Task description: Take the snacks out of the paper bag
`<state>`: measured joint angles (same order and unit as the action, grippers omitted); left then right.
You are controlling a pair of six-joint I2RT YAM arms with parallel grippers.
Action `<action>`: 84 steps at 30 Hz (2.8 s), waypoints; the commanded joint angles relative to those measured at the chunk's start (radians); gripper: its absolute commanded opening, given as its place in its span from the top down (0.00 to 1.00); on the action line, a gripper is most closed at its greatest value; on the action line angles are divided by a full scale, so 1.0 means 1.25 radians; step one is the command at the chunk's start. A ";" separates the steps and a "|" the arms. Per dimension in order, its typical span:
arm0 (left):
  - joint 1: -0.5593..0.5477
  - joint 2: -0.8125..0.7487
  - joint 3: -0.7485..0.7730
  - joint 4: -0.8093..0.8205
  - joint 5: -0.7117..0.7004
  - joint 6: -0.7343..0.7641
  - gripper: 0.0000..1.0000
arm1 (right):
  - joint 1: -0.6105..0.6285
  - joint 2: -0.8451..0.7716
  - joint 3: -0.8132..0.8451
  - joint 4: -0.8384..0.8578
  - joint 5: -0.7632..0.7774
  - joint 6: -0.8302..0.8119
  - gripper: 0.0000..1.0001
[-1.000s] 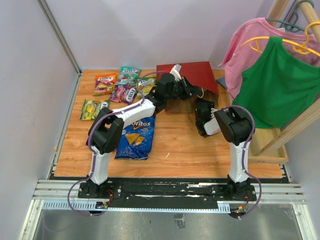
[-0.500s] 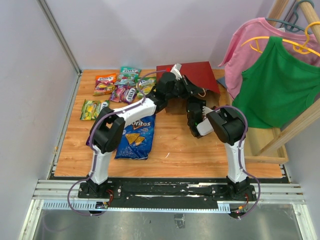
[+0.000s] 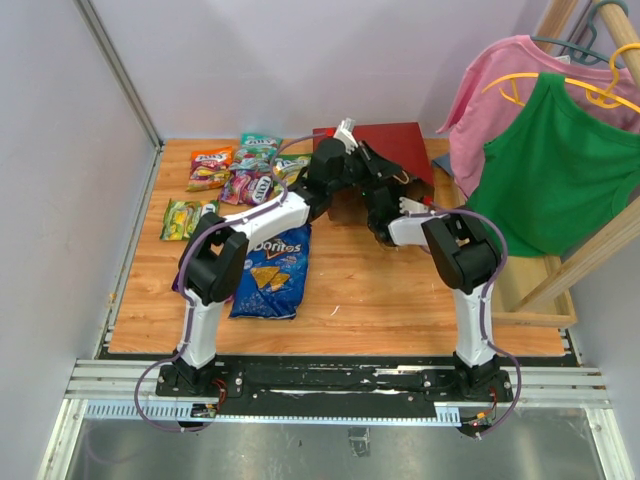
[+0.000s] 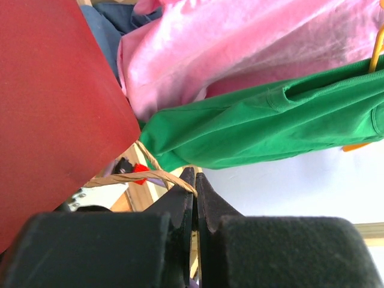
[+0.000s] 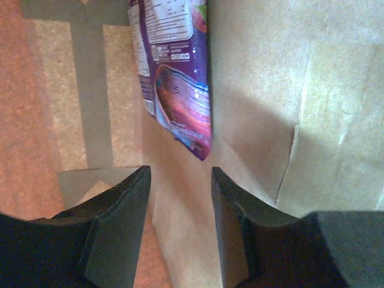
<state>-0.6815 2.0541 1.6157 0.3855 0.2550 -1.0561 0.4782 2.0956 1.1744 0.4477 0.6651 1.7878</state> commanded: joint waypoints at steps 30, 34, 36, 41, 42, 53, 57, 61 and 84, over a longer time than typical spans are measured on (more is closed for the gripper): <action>-0.022 0.017 0.014 -0.016 0.044 -0.018 0.95 | -0.151 0.206 0.056 0.256 -0.137 -0.217 0.99; -0.021 0.010 0.005 -0.010 0.040 -0.021 0.95 | -0.148 0.153 -0.019 0.338 -0.146 -0.263 0.99; -0.022 0.008 0.005 -0.008 0.040 -0.025 0.95 | -0.146 0.127 -0.070 0.396 -0.155 -0.264 0.99; -0.022 0.001 0.004 -0.009 0.032 -0.024 0.95 | -0.130 0.048 -0.201 0.495 -0.167 -0.242 0.99; -0.022 0.000 0.002 -0.008 0.030 -0.024 0.95 | -0.126 0.033 -0.222 0.507 -0.167 -0.242 0.99; -0.023 -0.025 -0.024 -0.031 0.003 0.001 0.95 | -0.051 -0.084 -0.490 0.699 -0.229 -0.177 0.99; -0.023 -0.023 -0.027 -0.038 0.006 0.011 0.95 | -0.036 -0.121 -0.613 0.810 -0.288 -0.180 0.99; -0.024 -0.017 -0.031 -0.032 0.014 0.009 0.95 | -0.015 -0.177 -0.715 0.810 -0.377 -0.242 0.99; -0.022 -0.006 0.161 -0.358 -0.003 0.323 0.93 | 0.079 -1.095 -0.465 -0.747 -0.415 -0.942 0.99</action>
<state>-0.7044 2.0651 1.8053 0.0483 0.2890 -0.7647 0.5625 0.6548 0.4984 -0.0769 0.1577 0.8013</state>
